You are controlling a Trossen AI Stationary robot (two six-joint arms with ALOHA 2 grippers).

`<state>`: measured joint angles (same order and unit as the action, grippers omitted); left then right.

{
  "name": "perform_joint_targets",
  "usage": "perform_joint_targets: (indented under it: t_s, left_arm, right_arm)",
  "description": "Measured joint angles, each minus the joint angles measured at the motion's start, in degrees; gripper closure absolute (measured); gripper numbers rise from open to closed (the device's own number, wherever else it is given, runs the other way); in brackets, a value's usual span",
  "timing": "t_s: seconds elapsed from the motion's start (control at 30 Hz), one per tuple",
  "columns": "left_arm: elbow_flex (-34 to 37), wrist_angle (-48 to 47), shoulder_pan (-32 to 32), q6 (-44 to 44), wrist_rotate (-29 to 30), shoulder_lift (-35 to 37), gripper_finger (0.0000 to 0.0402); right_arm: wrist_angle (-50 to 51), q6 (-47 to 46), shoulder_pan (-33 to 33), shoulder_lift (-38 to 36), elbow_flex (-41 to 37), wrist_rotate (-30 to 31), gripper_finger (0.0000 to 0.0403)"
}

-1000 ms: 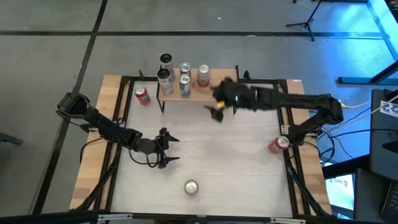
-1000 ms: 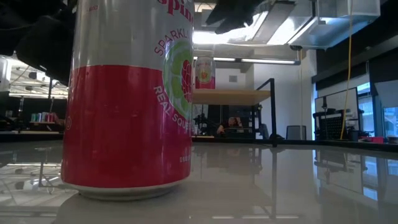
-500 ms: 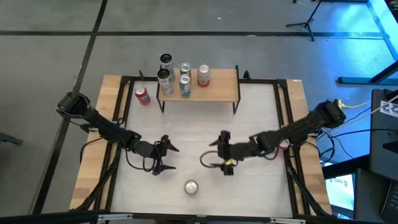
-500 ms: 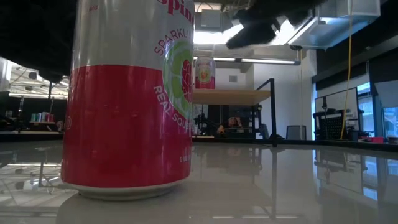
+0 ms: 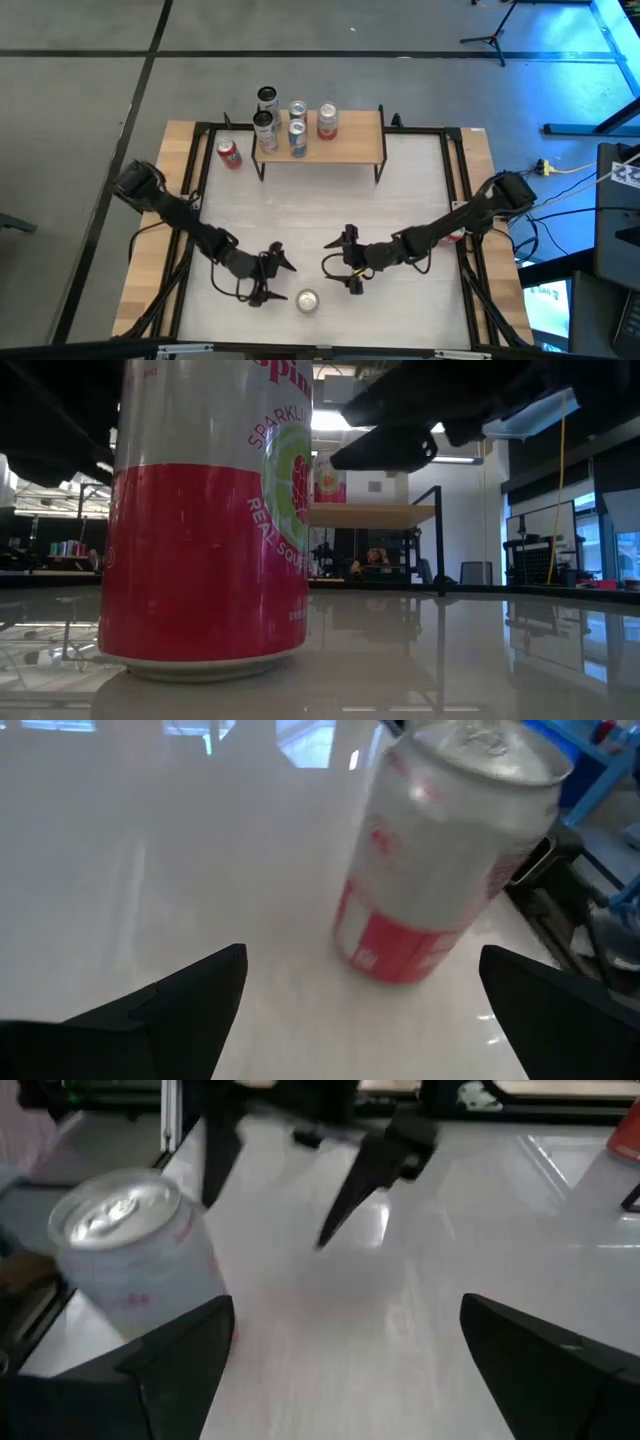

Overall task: Place canned beverage on shelf
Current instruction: Put the pink-white soda can on the shelf

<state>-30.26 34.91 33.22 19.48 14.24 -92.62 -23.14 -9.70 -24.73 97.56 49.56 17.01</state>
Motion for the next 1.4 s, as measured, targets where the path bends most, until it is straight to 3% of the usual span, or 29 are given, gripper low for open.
perform_joint_targets:
  t_s: [0.23, 0.33, 0.47, 0.83, 1.17, 1.4]
  left_arm:
    - [-2.74, -0.04, 0.89, 0.12, 2.08, -2.66, 0.0013]
    - [-2.78, 0.23, 0.53, 1.01, 5.81, -2.66, 0.0013]
    - [-2.8, 1.97, -0.09, 0.96, 5.87, -2.66, 0.0013]
    - [-2.82, 2.45, -0.08, 0.55, -3.91, -2.66, 0.0013]
    - [-7.53, 6.02, 0.58, -0.59, 1.44, -9.88, 0.0013]
    - [-7.89, 4.22, -0.72, -0.25, 7.01, -10.16, 0.0013]
  right_arm:
    - [-7.57, -0.83, 0.0, 4.79, 0.05, 0.05, 0.0018]
    - [-7.97, -0.92, 0.0, 6.54, 0.18, 0.37, 0.0018]
    - [-7.95, -0.96, 0.0, 7.63, 0.9, 1.92, 0.0018]
    - [-6.22, -1.21, 0.0, 7.63, 1.18, 1.91, 0.0018]
    - [-6.79, -2.2, 0.0, 7.61, 1.18, 0.38, 0.0018]
    - [-6.24, -2.42, 0.0, 7.61, 1.18, 0.34, 0.0018]
